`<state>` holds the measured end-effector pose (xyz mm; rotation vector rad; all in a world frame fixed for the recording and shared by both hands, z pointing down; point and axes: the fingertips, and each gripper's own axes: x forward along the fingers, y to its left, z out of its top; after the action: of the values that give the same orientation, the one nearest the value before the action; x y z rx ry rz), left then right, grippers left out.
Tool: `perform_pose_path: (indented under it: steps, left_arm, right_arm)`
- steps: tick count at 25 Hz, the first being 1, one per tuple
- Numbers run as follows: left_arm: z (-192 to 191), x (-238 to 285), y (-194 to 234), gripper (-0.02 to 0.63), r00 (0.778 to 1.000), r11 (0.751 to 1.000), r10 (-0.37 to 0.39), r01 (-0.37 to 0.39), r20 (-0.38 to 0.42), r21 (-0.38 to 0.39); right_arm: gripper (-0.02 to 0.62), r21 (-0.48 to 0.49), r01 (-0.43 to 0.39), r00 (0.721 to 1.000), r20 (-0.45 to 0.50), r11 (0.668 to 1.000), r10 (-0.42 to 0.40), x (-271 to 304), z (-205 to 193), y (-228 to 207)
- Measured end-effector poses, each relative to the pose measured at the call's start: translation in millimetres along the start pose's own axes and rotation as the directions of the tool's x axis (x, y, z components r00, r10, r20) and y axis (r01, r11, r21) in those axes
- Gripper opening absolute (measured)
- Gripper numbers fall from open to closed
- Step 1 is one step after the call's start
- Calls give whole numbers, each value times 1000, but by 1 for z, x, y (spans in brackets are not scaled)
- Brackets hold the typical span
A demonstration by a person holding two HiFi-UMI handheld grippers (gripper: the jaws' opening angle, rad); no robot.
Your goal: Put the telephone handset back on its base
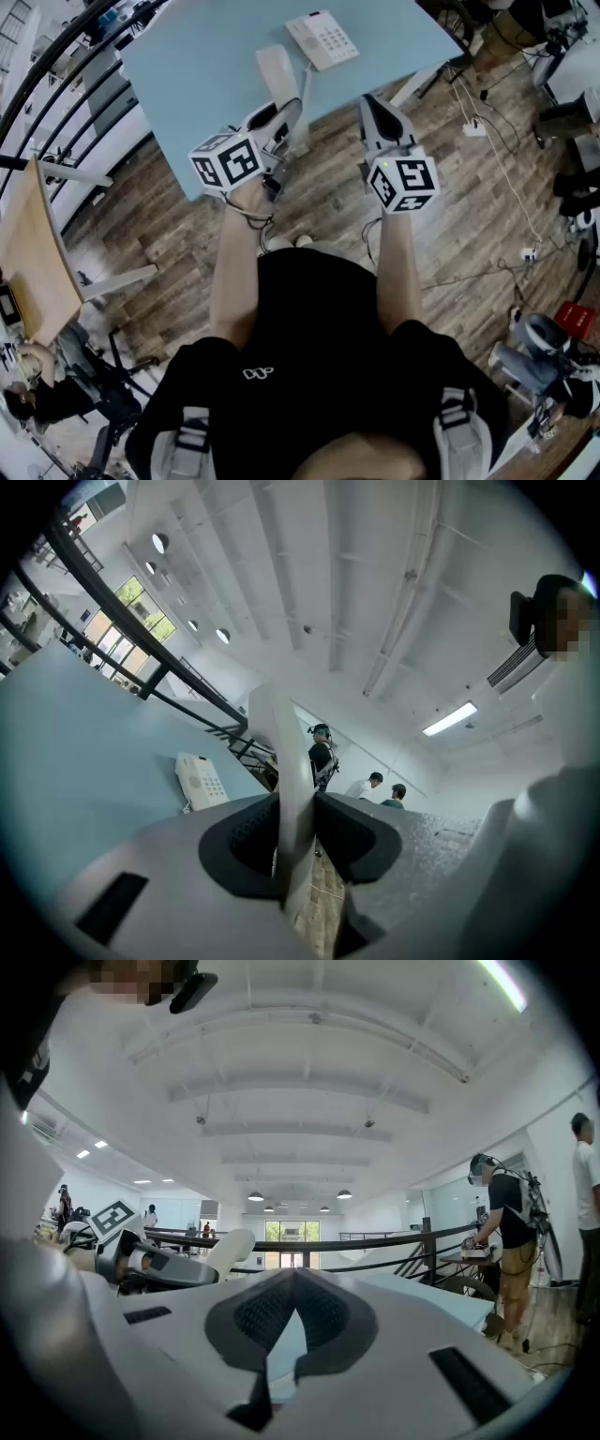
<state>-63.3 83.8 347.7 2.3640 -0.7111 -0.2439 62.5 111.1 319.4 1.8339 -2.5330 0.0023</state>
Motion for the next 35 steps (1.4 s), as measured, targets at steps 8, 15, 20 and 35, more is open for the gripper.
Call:
perform_pose_path:
  steps: [8,15,20,35]
  left_arm:
    - [-7,11,1,107,1000,1000,13,-13,-12,16]
    - [-9,16,4,107,999,999,39,-39,15,-1]
    - [-8,18,12,107,998,998,60,-60,24,-16]
    - [31,94,110,107,996,992,88,-86,19,-89]
  right_arm:
    - [-6,51,35,999,12,998,-35,0,-5,-17]
    - [-6,73,26,1000,15,997,-27,0,-11,-32]
    - [-6,80,5,1000,4,997,-5,9,-17,-34]
    - [-6,153,78,997,-9,985,-77,117,-46,-104]
